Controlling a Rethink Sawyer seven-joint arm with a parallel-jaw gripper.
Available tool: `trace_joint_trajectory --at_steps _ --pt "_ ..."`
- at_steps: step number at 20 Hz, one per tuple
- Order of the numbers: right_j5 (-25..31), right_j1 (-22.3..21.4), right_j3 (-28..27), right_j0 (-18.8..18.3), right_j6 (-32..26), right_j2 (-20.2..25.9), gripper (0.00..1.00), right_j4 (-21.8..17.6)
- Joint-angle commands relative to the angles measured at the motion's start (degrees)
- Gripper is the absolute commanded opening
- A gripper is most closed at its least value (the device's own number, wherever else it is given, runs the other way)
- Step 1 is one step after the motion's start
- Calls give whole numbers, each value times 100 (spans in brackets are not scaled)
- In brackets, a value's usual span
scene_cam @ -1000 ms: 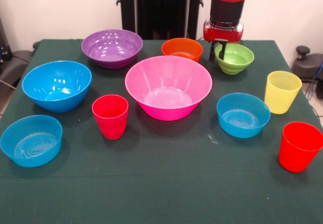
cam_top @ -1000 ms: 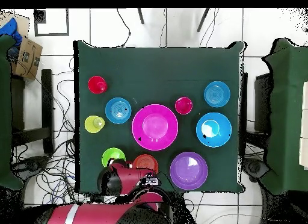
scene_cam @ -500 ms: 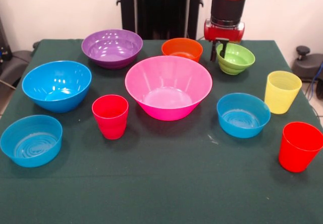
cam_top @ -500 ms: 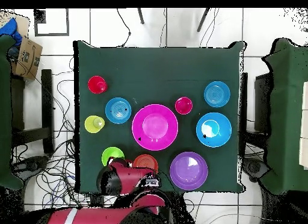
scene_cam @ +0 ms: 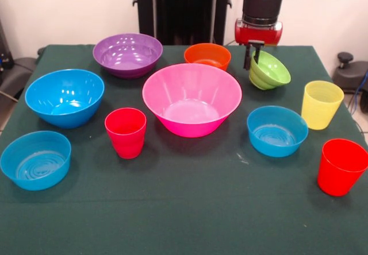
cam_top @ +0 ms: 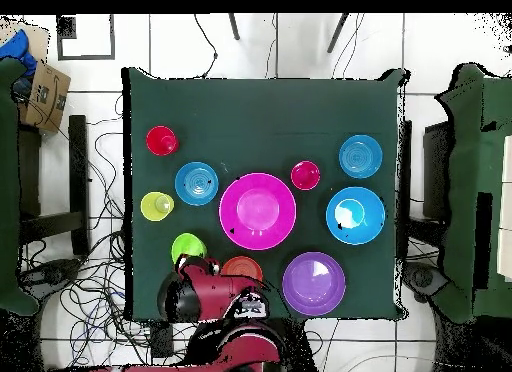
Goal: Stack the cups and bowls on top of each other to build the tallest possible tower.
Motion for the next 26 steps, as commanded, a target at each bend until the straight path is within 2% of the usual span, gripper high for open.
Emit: trace_joint_trajectory --at_steps 1,5,19,26 --pt "770 -202 -446 -125 627 483 0 183" --pt "925 -118 -731 -286 452 637 0 111" --pt "1230 -177 -1126 -189 641 633 0 313" --pt "1818 -483 -1269 -109 612 562 0 472"
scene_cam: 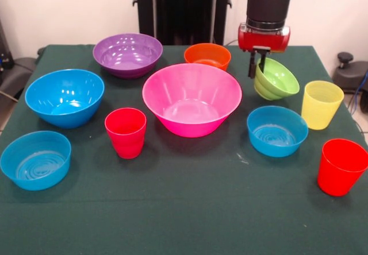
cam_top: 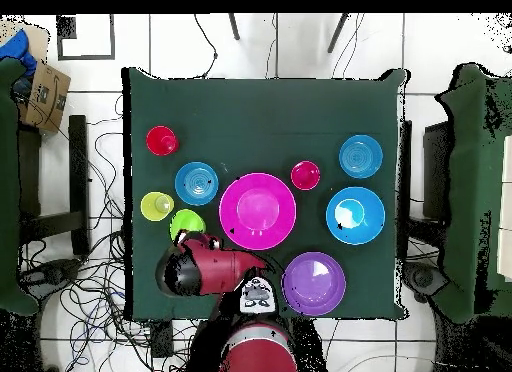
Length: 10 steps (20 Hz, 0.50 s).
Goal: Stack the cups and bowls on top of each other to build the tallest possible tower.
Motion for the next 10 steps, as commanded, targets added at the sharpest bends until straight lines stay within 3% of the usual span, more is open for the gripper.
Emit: trace_joint_trajectory --at_steps 1,10 --pt "1068 -204 -679 54 598 425 0 369" --pt "1750 -408 -1021 4 502 431 0 437"
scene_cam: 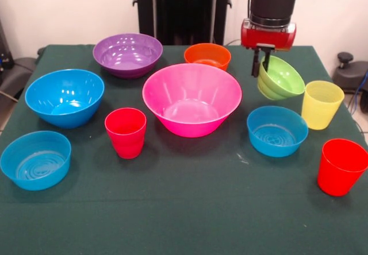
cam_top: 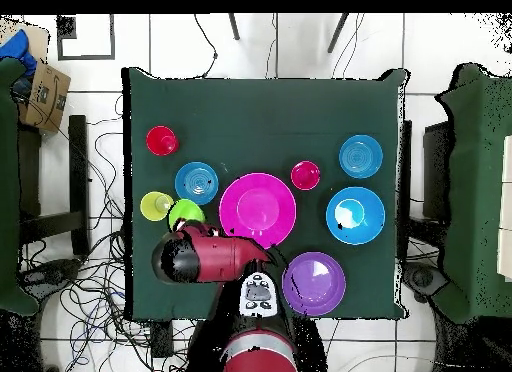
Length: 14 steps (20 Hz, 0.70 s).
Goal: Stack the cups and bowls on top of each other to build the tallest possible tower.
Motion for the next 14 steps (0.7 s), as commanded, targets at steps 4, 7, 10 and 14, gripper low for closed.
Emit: trace_joint_trajectory --at_steps 4,7,10,14 --pt "1006 22 -921 -10 486 409 0 261" --pt "843 301 -1143 -9 505 412 0 253" --pt "748 562 -1412 47 548 350 0 264" --pt "710 786 -1663 55 567 337 0 273"
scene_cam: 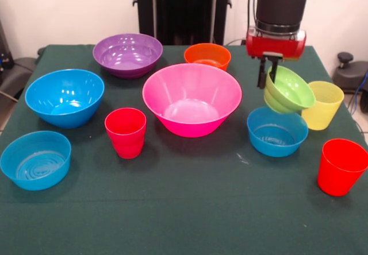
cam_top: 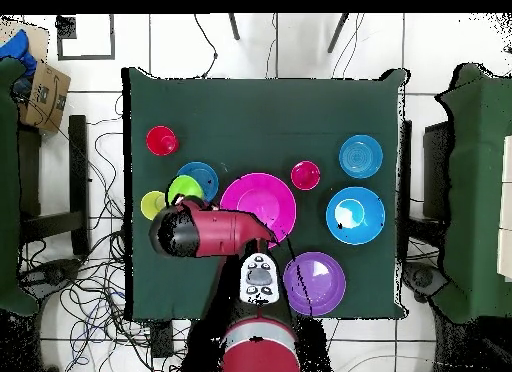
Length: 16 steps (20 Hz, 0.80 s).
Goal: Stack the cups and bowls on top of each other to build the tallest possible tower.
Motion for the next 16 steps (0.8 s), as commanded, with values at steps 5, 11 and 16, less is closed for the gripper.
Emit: trace_joint_trajectory --at_steps 5,11,16 --pt "353 765 -1052 -51 468 424 0 159" --pt "348 955 -1228 68 580 225 0 155" --pt "263 939 -1163 176 707 37 100 152"
